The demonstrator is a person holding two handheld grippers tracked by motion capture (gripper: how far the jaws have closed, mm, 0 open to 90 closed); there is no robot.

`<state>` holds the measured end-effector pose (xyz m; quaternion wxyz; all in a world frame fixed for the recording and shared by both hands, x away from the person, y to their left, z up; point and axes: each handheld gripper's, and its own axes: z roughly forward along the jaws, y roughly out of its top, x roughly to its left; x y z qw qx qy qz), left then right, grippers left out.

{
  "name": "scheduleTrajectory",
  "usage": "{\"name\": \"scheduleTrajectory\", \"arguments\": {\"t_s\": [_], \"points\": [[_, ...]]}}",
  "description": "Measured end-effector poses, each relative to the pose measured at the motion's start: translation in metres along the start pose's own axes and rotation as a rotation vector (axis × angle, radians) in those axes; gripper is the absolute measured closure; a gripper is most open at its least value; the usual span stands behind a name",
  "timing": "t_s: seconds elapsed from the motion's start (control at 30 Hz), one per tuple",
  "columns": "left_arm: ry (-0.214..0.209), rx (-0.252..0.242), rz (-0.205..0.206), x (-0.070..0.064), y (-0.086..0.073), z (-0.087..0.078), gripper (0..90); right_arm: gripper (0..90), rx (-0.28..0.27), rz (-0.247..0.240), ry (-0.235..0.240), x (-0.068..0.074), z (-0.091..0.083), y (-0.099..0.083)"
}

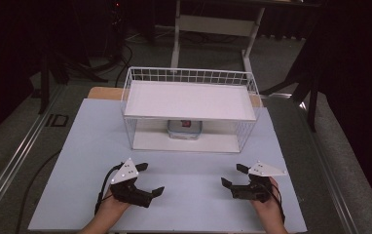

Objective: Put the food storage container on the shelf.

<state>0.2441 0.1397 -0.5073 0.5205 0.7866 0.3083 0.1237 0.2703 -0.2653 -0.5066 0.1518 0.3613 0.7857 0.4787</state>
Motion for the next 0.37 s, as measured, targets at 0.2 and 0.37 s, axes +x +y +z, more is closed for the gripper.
{"name": "scheduleTrajectory", "arguments": {"t_s": [0.2, 0.37], "points": [[0.005, 0.02, -0.015, 0.0029, -0.004, 0.0011, 2.0, 16.9, 0.001, 0.0, 0.002, 0.0, 0.002, 0.0004], [0.0, 0.02, -0.027, 0.0032, -0.0045, 0.002, 2.0, 16.9, -0.001, 0.005, 0.009, -0.0011, 0.0033, 0.0006]]}}
